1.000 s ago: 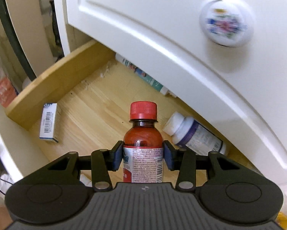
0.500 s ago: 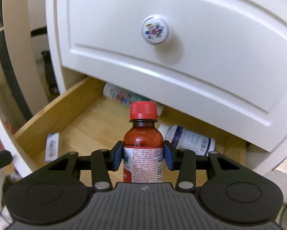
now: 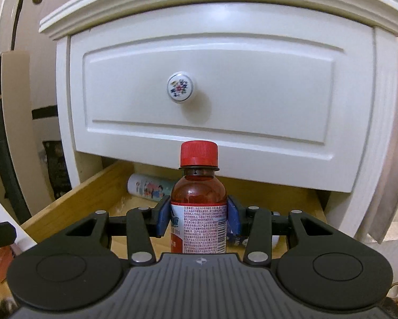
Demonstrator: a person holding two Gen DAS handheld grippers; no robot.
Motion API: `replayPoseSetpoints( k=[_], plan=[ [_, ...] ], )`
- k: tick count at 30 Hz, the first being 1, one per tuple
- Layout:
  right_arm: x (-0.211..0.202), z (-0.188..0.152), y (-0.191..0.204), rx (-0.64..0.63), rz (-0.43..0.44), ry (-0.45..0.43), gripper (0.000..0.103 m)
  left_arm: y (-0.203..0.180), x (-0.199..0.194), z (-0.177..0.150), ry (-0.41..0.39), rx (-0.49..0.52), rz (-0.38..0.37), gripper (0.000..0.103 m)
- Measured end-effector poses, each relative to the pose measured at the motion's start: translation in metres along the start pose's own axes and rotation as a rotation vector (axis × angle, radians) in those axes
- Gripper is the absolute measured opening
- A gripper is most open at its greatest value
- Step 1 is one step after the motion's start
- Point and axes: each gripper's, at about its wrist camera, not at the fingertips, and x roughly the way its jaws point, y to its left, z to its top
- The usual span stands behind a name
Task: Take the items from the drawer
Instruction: 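Lift the brown bottle with the right gripper out of the drawer, then carry the brown bottle with the right gripper toward the wooden floor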
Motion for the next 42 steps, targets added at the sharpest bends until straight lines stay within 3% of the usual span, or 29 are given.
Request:
replayPoseSetpoints(
  k=[9, 16, 22, 33, 42],
  plan=[
    [-0.025, -0.014, -0.003, 0.040, -0.012, -0.128, 0.044, 0.000, -0.015, -0.003, -0.025, -0.020, -0.008, 0.103],
    [-0.075, -0.024, 0.000, 0.051, -0.022, -0.271, 0.044, -0.001, -0.037, -0.015, -0.025, -0.044, -0.033, 0.103],
    [-0.119, -0.044, 0.008, 0.050, -0.014, -0.322, 0.044, -0.013, -0.053, -0.035, -0.005, -0.034, -0.064, 0.103],
    [-0.178, -0.097, 0.006, 0.080, -0.057, -0.317, 0.044, -0.027, -0.070, -0.078, 0.043, -0.023, -0.111, 0.103],
    [-0.193, -0.178, -0.027, 0.124, -0.225, -0.234, 0.044, -0.043, -0.071, -0.107, 0.066, -0.009, -0.124, 0.103]
  ],
)
